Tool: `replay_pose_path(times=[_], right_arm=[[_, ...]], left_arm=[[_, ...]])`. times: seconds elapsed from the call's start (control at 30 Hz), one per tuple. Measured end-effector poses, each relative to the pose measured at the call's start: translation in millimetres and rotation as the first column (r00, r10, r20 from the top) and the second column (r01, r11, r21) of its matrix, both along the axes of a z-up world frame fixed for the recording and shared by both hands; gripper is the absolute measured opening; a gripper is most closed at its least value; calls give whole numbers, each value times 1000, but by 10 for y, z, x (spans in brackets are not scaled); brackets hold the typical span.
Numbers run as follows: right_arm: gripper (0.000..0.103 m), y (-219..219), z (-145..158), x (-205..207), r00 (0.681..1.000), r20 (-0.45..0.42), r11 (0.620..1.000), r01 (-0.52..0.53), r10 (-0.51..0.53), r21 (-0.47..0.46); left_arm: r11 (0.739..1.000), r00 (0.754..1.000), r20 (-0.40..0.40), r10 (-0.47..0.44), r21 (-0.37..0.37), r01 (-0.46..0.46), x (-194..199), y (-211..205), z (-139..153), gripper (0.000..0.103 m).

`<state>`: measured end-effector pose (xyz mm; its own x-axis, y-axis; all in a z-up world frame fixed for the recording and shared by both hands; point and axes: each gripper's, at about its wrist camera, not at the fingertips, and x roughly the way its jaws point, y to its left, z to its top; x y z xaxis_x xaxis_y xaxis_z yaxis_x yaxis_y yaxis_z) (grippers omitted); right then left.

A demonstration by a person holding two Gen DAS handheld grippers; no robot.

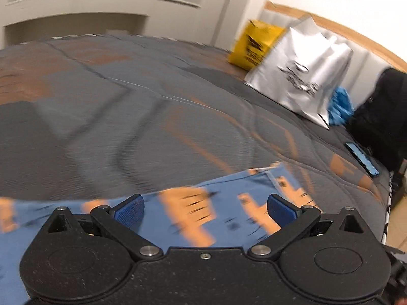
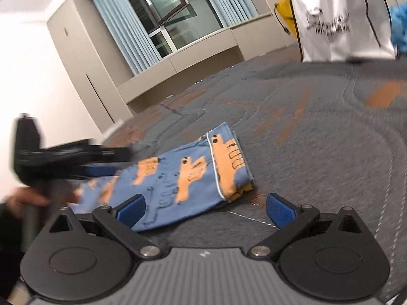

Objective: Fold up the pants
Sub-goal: 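Grasp the folded pants corner with the right gripper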

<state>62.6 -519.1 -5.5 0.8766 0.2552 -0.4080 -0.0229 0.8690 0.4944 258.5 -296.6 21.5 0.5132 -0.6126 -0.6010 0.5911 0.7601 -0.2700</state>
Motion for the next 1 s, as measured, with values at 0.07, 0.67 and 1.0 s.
replay_pose_path(times=[0.07, 0.67, 1.0], right_arm=[[98, -74, -17, 53, 1000, -9, 998, -19, 20, 53], [25, 3, -120, 170, 954, -63, 949, 299, -294, 100], [15, 840, 257, 143, 969, 158, 901, 234, -188, -366]], left_arm=[[1000, 1000, 10, -20, 24, 20, 57, -224, -56, 102], [991, 999, 19, -29, 133, 27, 270, -648, -150, 102], [985, 984, -117, -132, -127, 117, 204, -397, 288, 102]])
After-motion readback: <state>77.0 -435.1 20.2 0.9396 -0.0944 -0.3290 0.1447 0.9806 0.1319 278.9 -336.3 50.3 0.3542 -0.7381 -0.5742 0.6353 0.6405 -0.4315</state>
